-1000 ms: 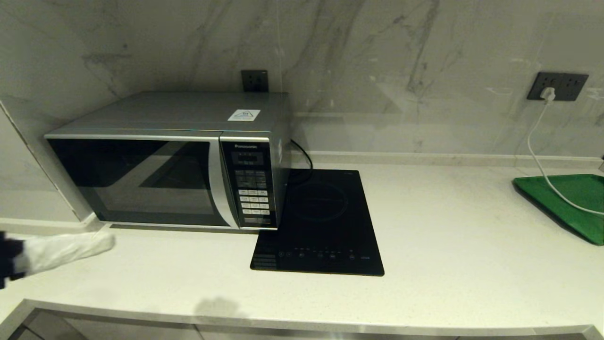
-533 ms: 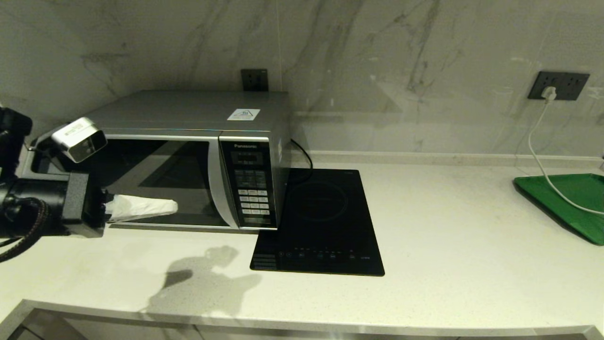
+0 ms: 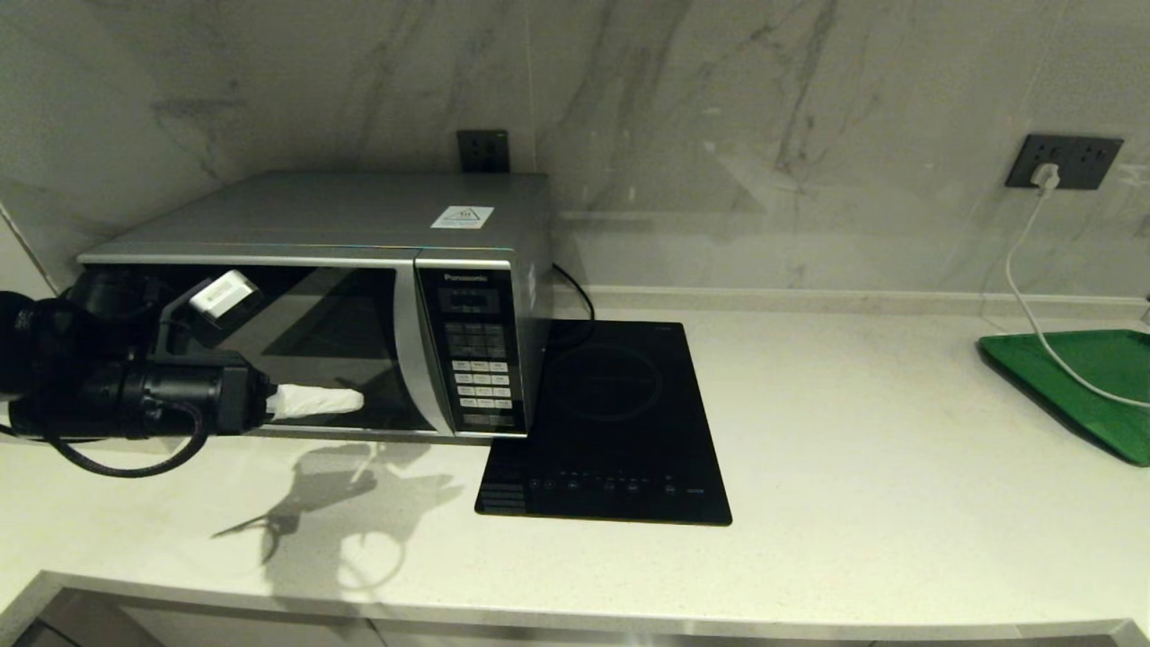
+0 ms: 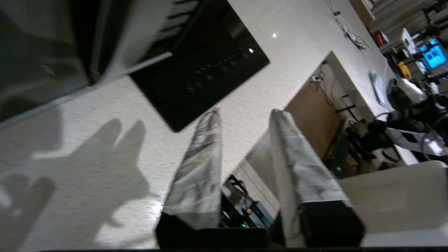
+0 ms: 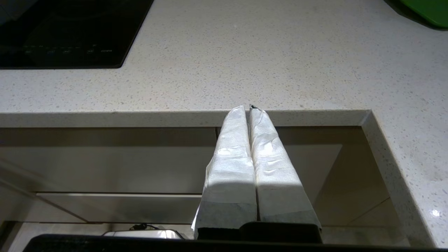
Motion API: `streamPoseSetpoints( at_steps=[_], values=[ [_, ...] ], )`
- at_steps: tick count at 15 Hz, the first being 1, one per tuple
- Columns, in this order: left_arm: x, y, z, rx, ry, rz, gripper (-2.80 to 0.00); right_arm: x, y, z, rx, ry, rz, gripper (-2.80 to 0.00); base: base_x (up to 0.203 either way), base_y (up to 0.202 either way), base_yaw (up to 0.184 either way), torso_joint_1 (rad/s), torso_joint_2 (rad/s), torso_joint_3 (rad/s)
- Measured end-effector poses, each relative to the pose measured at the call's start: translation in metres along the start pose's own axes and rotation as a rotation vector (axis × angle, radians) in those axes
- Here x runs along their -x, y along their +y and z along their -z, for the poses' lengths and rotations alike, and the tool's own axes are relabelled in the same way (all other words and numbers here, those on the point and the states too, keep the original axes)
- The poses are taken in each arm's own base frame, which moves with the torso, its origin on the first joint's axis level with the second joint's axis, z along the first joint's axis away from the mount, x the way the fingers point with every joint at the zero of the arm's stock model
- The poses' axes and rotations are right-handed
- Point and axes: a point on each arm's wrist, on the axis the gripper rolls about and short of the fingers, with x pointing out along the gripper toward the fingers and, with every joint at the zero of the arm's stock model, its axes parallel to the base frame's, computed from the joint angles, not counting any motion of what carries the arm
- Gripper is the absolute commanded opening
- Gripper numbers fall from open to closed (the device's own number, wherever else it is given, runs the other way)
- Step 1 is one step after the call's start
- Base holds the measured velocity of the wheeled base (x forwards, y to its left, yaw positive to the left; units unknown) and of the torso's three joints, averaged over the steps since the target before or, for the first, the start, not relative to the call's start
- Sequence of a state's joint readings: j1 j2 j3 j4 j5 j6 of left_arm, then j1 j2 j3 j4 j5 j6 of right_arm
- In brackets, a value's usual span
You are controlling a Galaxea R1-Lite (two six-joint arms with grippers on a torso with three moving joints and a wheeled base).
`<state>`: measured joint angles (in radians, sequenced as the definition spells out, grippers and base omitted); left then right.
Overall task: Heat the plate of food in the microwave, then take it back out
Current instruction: Open the microwave oven
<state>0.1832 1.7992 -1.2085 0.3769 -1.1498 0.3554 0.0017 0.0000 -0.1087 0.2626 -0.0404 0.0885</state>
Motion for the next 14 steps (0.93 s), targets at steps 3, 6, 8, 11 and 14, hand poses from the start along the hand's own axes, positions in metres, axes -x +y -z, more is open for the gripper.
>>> streamPoseSetpoints(
  at_steps=[3, 6, 8, 11, 14],
  values=[
    [0.002, 0.018, 0.000, -0.041, -0.041, 0.011, 0.00, 0.000, 0.000, 0.000, 0.000, 0.000, 0.001, -2.80, 0.000, 0.000, 0.000, 0.000, 0.00, 0.000],
    [0.002, 0.033, -0.005, -0.158, -0.098, 0.035, 0.00, 0.000, 0.000, 0.000, 0.000, 0.000, 0.000, -2.80, 0.000, 0.000, 0.000, 0.000, 0.00, 0.000],
    [-0.003, 0.040, -0.008, -0.214, -0.110, 0.037, 0.00, 0.000, 0.000, 0.000, 0.000, 0.000, 0.001, -2.80, 0.000, 0.000, 0.000, 0.000, 0.00, 0.000],
    [-0.015, 0.052, -0.012, -0.306, -0.130, 0.049, 0.00, 0.000, 0.000, 0.000, 0.000, 0.000, 0.000, -2.80, 0.000, 0.000, 0.000, 0.000, 0.00, 0.000],
    [-0.029, 0.057, -0.016, -0.360, -0.133, 0.069, 0.00, 0.000, 0.000, 0.000, 0.000, 0.000, 0.000, -2.80, 0.000, 0.000, 0.000, 0.000, 0.00, 0.000]
  ],
)
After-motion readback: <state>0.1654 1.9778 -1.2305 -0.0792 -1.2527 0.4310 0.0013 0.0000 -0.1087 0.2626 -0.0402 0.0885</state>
